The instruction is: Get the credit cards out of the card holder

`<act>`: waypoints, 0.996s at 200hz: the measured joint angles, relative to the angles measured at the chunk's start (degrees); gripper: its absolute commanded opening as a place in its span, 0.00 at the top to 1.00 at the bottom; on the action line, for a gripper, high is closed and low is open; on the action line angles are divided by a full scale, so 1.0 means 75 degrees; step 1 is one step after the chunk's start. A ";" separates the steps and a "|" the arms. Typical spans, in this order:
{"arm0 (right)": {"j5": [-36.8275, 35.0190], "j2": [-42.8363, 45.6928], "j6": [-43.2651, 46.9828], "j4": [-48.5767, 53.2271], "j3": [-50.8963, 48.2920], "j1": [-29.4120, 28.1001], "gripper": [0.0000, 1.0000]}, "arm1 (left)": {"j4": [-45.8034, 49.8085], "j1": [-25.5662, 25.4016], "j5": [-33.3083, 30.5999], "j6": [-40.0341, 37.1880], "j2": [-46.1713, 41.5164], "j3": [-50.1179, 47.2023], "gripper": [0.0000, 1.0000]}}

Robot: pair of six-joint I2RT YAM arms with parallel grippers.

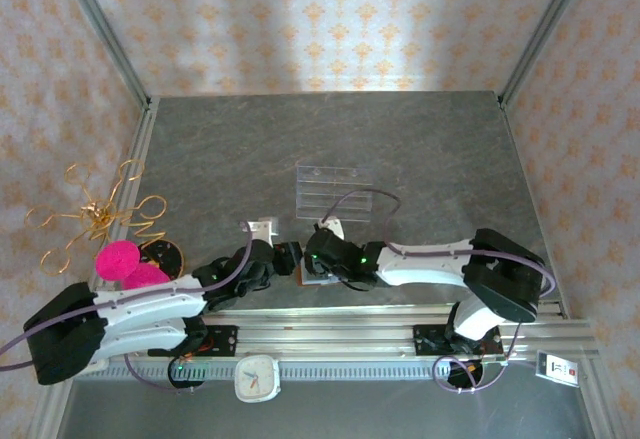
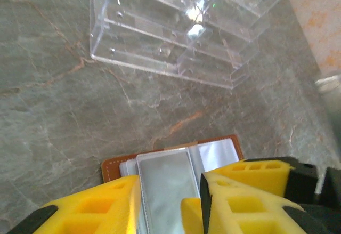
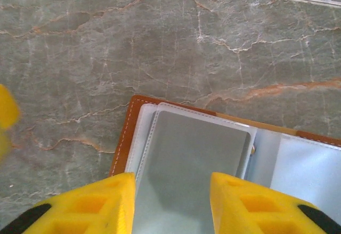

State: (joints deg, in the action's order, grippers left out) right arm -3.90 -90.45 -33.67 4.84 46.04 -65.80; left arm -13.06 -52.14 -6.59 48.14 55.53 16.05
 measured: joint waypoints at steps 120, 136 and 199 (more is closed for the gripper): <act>-0.1367 -0.1119 0.0009 0.0131 0.0519 -0.0522 1.00 | 0.0207 0.0073 0.0184 -0.0038 0.0597 -0.0006 0.78; -0.1285 -0.0839 -0.0076 -0.0251 0.0093 -0.0522 1.00 | 0.0090 0.0073 0.0399 -0.0061 0.0933 -0.0006 0.83; -0.0903 -0.0009 -0.0367 -0.0962 -0.0667 -0.0498 1.00 | -0.0437 0.0070 0.1070 -0.0090 0.1964 0.0055 0.90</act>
State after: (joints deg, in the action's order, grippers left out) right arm -10.68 -90.52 -36.42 -2.37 41.04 -69.54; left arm -16.34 -51.62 1.43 47.46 70.26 16.47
